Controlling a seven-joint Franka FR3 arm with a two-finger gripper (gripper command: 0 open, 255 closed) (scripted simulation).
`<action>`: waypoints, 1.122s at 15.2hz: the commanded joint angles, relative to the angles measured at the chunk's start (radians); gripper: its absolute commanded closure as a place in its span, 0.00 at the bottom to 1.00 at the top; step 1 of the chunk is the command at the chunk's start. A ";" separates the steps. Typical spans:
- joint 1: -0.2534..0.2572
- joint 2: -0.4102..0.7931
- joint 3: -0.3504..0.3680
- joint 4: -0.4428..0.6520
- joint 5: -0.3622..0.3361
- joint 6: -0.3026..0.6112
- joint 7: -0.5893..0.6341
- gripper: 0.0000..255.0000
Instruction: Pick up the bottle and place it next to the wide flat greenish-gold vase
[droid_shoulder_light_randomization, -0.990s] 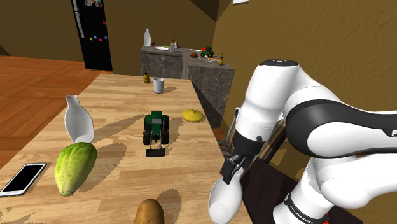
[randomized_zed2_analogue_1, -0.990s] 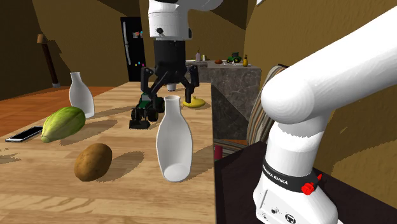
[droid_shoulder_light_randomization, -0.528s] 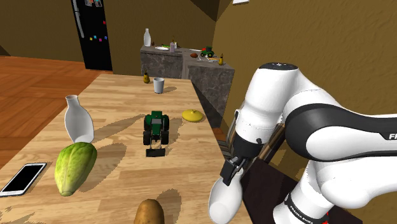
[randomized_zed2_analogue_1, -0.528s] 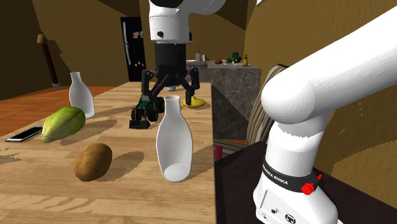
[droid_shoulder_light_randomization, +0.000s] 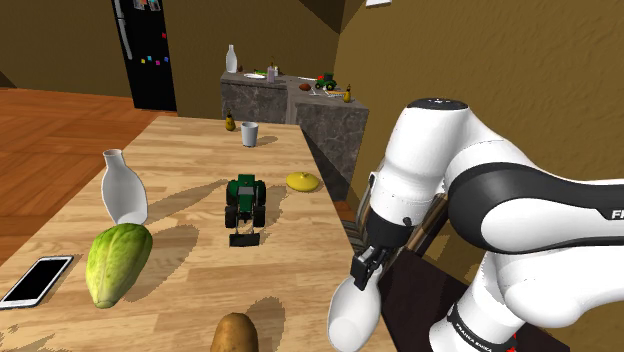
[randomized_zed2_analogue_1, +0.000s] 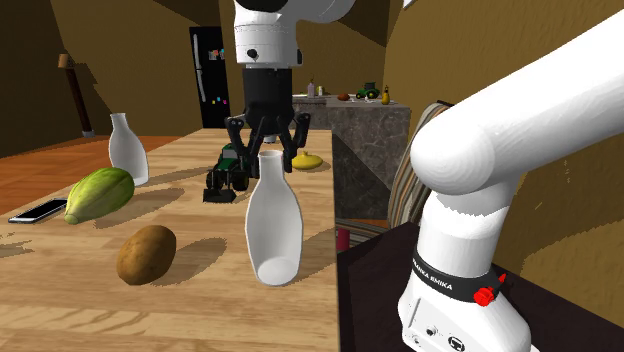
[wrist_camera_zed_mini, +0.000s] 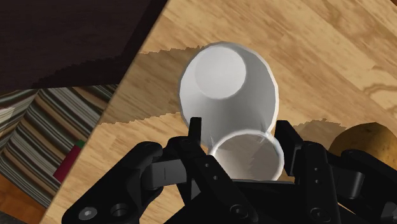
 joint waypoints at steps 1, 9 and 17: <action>0.000 0.000 0.000 0.000 0.000 0.000 0.000 1.00; -0.010 -0.017 -0.033 0.068 -0.031 -0.085 0.004 1.00; -0.024 -0.022 -0.071 0.168 -0.067 -0.190 0.010 1.00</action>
